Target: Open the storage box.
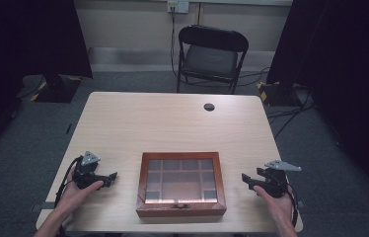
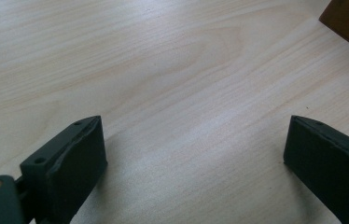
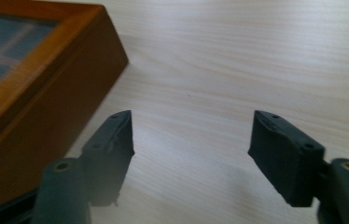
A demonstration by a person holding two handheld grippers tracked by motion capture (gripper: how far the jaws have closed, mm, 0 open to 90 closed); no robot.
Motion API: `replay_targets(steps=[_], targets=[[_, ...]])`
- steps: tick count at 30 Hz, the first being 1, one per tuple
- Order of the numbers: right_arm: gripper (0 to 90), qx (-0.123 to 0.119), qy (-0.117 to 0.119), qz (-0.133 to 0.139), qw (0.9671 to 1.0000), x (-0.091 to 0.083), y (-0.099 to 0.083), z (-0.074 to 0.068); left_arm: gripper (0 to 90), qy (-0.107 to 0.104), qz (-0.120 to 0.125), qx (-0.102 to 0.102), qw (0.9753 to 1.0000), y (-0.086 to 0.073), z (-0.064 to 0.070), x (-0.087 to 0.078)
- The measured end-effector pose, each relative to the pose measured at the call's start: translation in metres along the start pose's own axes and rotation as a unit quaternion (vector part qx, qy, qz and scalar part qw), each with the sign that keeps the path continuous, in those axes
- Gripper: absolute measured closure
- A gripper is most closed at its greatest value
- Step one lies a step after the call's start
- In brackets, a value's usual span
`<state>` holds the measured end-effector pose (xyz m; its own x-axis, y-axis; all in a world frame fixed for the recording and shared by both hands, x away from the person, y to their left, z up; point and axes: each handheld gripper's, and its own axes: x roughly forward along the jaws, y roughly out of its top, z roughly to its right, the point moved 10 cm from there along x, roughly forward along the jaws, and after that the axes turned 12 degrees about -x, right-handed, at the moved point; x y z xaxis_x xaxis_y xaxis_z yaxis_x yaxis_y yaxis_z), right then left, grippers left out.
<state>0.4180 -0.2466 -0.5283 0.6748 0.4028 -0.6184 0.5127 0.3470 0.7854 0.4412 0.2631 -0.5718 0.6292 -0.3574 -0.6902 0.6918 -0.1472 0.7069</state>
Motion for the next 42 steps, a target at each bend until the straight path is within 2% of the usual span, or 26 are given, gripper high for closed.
replay_targets(steps=[2, 6, 9, 13, 21, 26, 28, 30, 31, 32, 37, 38, 42], targets=[[36.7, -0.003, 0.014, 0.009, 0.9999, -0.002, 0.007, -0.006, 5.0, 0.001, 0.0, 0.001, 1.0, 0.0, 0.0, 0.0], [40.1, -0.013, 0.045, 0.009, 0.9989, -0.003, 0.016, -0.023, 5.0, 0.001, 0.0, 0.0, 1.0, 0.0, 0.0, 0.0], [42.4, -0.025, 0.071, 0.013, 0.9971, -0.003, 0.025, -0.038, 5.0, 0.0, 0.0, 0.0, 1.0, 0.0, 0.0, 0.0], [47.2, -0.035, 0.112, 0.019, 0.9929, -0.003, 0.037, -0.059, 5.0, 0.001, 0.0, 0.001, 1.0, 0.0, 0.0, 0.0], [53.0, -0.07, 0.158, 0.03, 0.9845, -0.002, 0.069, -0.089, 5.0, 0.001, 0.0, 0.001, 1.0, 0.0, 0.0, 0.0], [50.4, -0.092, 0.185, 0.036, 0.9778, 0.002, 0.084, -0.109, 5.0, 0.001, 0.0, 0.001, 1.0, 0.0, 0.0, 0.0], [49.3, -0.095, 0.192, 0.041, 0.9759, 0.003, 0.085, -0.116, 5.0, 0.001, 0.0, 0.001, 1.0, 0.0, 0.0, 0.0], [49.4, -0.091, 0.208, 0.05, 0.9726, 0.005, 0.083, -0.126, 5.0, 0.0, 0.0, 0.0, 1.0, 0.0, 0.0, 0.0], [49.5, -0.103, 0.216, 0.04, 0.9701, 0.006, 0.08, -0.132, 5.0, 0.0, 0.0, 0.0, 1.0, 0.0, 0.0, 0.0], [50.4, -0.107, 0.218, 0.037, 0.9693, 0.007, 0.079, -0.135, 5.0, 0.001, 0.001, 0.0, 1.0, 0.0, 0.0, 0.0], [59.0, -0.12, 0.249, 0.044, 0.96, 0.002, 0.08, -0.152, 5.0, 0.001, 0.0, 0.001, 1.0, 0.0, 0.0, 0.0], [60.1, -0.122, 0.252, 0.041, 0.9591, 0.002, 0.079, -0.155, 5.0, 0.001, 0.001, -0.001, 1.0, 0.0, 0.0, 0.0], [65.2, -0.133, 0.275, 0.039, 0.9515, 0.001, 0.077, -0.166, 5.0, 0.001, 0.001, -0.001, 1.0, 0.0, 0.0, 0.0]])
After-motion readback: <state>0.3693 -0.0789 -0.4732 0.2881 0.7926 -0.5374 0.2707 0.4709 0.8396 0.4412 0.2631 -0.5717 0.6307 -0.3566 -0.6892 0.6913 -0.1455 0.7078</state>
